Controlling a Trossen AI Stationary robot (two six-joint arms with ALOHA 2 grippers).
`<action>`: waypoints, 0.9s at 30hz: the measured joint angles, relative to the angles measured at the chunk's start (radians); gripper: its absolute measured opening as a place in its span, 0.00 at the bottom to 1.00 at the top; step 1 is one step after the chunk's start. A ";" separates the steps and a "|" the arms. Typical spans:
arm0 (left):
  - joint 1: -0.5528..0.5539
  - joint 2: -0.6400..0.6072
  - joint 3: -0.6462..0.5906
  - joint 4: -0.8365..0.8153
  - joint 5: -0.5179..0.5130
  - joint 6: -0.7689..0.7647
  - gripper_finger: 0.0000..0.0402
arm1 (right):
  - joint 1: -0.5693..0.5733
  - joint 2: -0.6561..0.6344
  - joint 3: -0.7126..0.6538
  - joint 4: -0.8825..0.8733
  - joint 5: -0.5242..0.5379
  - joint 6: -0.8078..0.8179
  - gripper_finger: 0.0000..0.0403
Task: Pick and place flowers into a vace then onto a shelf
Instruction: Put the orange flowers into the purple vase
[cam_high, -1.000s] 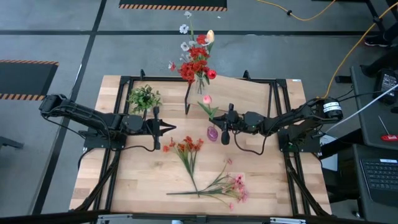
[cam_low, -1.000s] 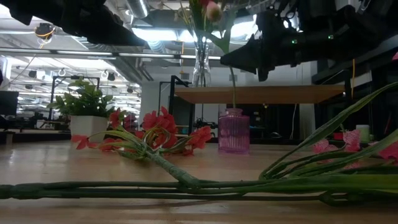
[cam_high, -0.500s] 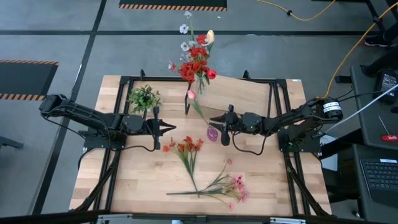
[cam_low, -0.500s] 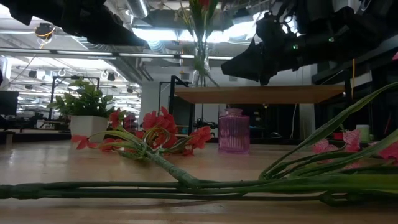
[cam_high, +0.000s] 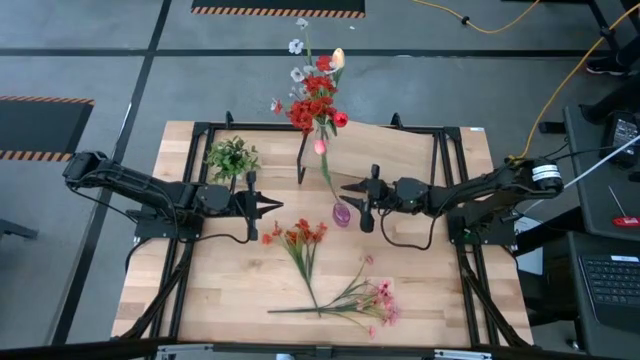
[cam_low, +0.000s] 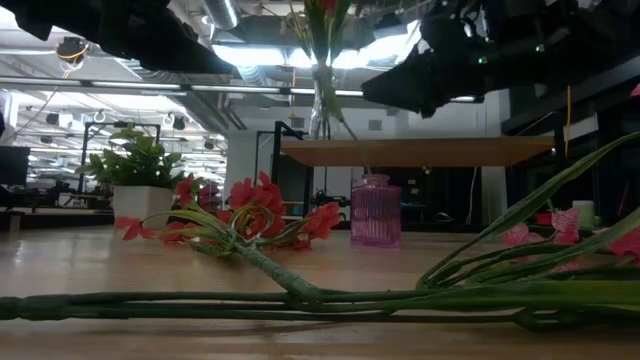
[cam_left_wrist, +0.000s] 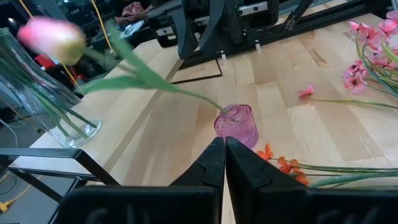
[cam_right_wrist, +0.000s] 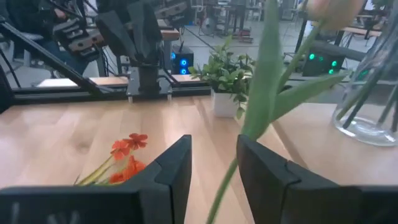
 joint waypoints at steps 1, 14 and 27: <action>0.000 0.000 0.000 0.000 0.000 0.000 0.02 | 0.001 -0.017 0.000 -0.026 0.000 -0.004 0.32; 0.000 0.000 0.000 0.000 0.001 0.000 0.03 | 0.043 -0.194 0.000 -0.225 -0.002 -0.068 0.32; -0.001 0.002 0.000 0.000 0.033 -0.103 0.00 | 0.094 -0.151 0.000 -0.236 0.000 -0.067 0.02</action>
